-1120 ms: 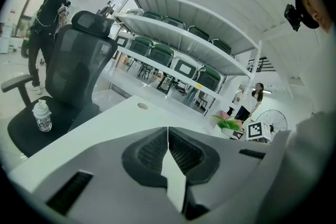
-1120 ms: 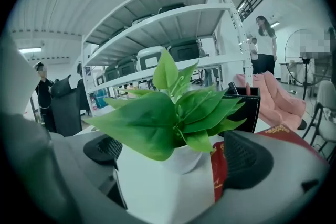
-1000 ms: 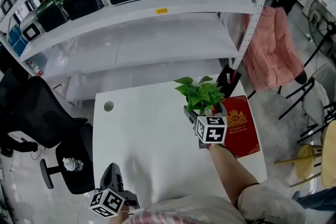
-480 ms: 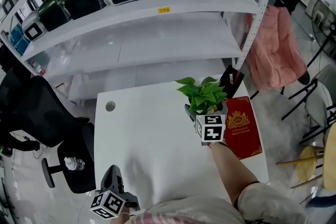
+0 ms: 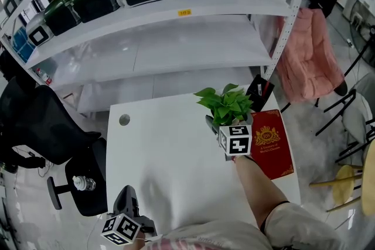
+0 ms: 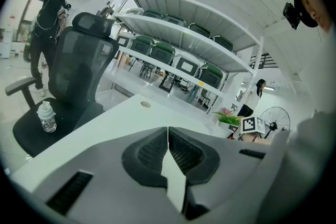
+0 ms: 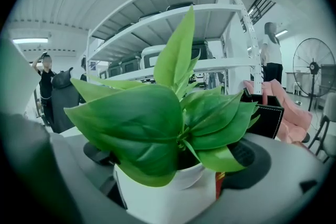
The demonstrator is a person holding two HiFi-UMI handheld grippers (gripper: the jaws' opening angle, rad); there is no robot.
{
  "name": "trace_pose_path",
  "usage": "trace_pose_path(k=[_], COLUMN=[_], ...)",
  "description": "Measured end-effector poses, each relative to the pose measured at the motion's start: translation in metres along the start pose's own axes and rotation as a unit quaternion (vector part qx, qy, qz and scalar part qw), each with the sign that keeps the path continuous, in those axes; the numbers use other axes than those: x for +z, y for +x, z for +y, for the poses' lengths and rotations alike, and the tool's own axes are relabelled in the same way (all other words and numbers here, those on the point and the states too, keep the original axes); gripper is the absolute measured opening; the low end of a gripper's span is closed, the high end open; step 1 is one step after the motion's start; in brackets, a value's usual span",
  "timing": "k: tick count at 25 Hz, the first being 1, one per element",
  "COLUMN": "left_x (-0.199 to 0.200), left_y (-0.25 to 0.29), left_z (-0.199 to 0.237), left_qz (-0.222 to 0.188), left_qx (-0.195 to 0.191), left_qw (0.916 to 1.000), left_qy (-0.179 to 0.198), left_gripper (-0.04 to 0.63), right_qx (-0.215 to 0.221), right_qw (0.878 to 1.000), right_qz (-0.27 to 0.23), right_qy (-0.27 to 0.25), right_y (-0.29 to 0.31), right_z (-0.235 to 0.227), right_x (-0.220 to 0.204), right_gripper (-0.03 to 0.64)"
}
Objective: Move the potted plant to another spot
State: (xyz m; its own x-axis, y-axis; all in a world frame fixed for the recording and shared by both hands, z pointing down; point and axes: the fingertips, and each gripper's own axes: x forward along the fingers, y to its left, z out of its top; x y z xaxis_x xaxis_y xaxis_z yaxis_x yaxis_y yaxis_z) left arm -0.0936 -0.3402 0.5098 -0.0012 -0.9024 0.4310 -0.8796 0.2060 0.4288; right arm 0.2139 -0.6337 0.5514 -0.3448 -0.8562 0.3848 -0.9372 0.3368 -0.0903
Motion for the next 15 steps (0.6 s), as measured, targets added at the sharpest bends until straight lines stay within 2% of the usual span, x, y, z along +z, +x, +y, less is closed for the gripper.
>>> trace_pose_path(k=[5, 9, 15], left_x=[-0.0009, 0.0010, 0.0019], left_y=[-0.0024, -0.0052, -0.0079], left_z=[0.0014, 0.0031, 0.0059], left_qz=[0.000, -0.001, -0.001], left_qx=[0.004, 0.007, 0.012], left_qw=[1.0000, 1.0000, 0.9999], left_qy=[0.002, 0.004, 0.006], left_gripper=[0.025, 0.025, 0.025], right_qx=[-0.001, -0.004, 0.005], right_qw=[1.000, 1.000, 1.000], right_qz=[0.000, 0.000, -0.002], right_qy=[-0.004, -0.011, -0.011], right_y=[0.0034, 0.0040, 0.0083], right_z=[-0.0020, -0.0026, 0.0001], right_x=[0.0010, 0.0028, 0.0033], right_gripper=[0.587, 0.525, 0.522])
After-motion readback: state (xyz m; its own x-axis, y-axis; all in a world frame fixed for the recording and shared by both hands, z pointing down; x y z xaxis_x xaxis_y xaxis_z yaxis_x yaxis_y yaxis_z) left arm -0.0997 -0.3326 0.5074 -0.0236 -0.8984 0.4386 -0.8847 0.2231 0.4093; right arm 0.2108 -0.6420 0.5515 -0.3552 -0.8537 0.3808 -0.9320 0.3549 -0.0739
